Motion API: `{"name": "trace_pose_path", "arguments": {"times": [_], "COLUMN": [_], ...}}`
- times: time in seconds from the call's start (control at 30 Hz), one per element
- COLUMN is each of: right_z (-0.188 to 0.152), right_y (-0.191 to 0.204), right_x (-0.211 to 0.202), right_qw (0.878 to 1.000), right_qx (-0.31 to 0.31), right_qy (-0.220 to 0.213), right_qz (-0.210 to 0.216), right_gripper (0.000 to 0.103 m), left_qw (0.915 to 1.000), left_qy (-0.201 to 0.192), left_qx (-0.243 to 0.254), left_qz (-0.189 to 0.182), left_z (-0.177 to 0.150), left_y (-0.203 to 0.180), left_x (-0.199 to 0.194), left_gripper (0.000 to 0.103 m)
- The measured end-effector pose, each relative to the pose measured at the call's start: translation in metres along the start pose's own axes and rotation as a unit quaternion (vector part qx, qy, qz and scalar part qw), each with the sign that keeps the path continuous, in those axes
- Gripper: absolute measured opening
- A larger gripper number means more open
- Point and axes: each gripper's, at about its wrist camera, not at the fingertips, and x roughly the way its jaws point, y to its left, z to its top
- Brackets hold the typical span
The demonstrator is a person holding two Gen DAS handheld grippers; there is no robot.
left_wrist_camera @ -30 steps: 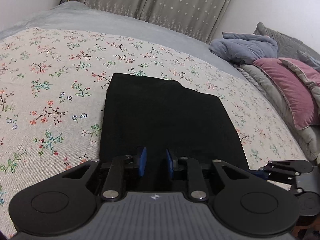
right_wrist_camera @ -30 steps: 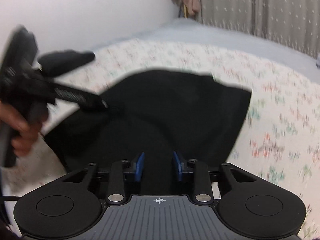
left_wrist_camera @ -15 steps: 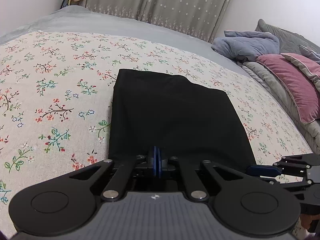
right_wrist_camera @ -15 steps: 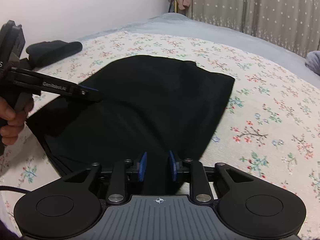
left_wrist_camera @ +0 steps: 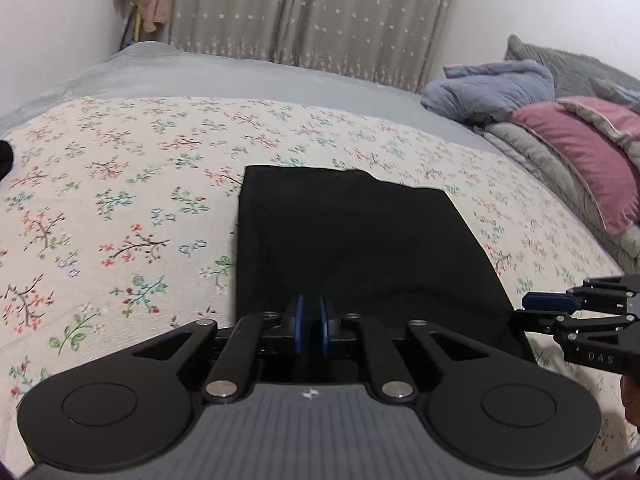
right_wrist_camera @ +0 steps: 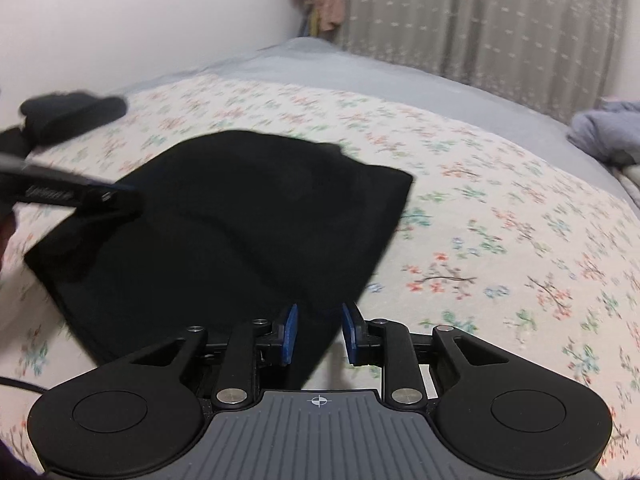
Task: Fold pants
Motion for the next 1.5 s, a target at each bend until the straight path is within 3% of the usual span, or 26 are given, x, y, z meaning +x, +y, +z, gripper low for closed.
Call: {"name": "trace_pose_path", "arguments": {"times": [0.13,0.2,0.27,0.37,0.47,0.57,0.67,0.77,0.9,0.97,1.03,1.1,1.2,1.3,1.5], "right_z": [0.003,0.001,-0.001,-0.011,-0.022,-0.024,-0.027,-0.032,-0.033,-0.032,-0.029,-0.029,-0.024,-0.019,-0.016], "right_y": [-0.018,-0.028,-0.033,-0.029,-0.019,-0.020,-0.031,-0.046,-0.062,-0.063,-0.064,-0.068,-0.073,-0.075,-0.077], "right_x": [0.001,0.001,0.000,0.003,0.009,0.003,-0.001,-0.006,0.000,0.009,0.021,0.030,0.045,0.054,0.069], "right_qw": [0.995,0.988,0.981,0.976,0.985,0.985,0.979,0.964,0.938,0.935,0.933,0.928,0.920,0.918,0.915], "right_qx": [0.094,0.142,0.175,0.188,0.144,0.141,0.173,0.233,0.304,0.312,0.318,0.332,0.345,0.346,0.349], "right_qy": [0.007,0.011,0.010,0.028,0.053,0.060,0.058,0.039,0.023,0.026,0.028,0.024,0.021,0.020,0.011], "right_qz": [0.032,0.056,0.079,0.102,0.075,0.077,0.093,0.119,0.165,0.164,0.164,0.171,0.183,0.190,0.202], "right_gripper": [0.027,0.037,0.040,0.043,0.042,0.041,0.041,0.043,0.048,0.049,0.049,0.049,0.049,0.049,0.049], "left_qw": [0.9995,0.9993,0.9991,0.9989,0.9997,0.9997,0.9994,0.9989,0.9966,0.9961,0.9967,0.9963,0.9906,0.9815,0.9696], "left_qy": [-0.002,-0.004,-0.003,0.012,0.016,0.017,0.014,0.004,0.007,0.011,0.010,0.018,0.042,0.052,0.057], "left_qx": [-0.033,-0.038,-0.042,-0.045,-0.013,-0.005,-0.032,-0.046,-0.082,-0.087,-0.079,-0.077,-0.130,-0.177,-0.213], "left_qz": [0.002,0.001,-0.004,-0.007,0.011,0.013,0.004,0.009,-0.003,-0.007,0.015,0.033,-0.007,-0.050,-0.105], "left_z": [-0.002,-0.004,-0.006,-0.013,-0.016,-0.017,-0.014,-0.009,-0.002,0.001,0.006,0.010,0.012,0.012,0.017], "left_y": [0.003,0.001,-0.003,-0.006,-0.013,-0.012,-0.002,0.005,0.015,0.018,0.020,0.025,0.046,0.063,0.067], "left_x": [-0.003,-0.007,-0.008,-0.001,0.003,0.000,-0.007,-0.014,-0.013,-0.007,-0.001,0.007,0.022,0.034,0.054], "left_gripper": [0.025,0.033,0.037,0.037,0.037,0.037,0.037,0.039,0.057,0.063,0.076,0.079,0.079,0.087,0.093]}}
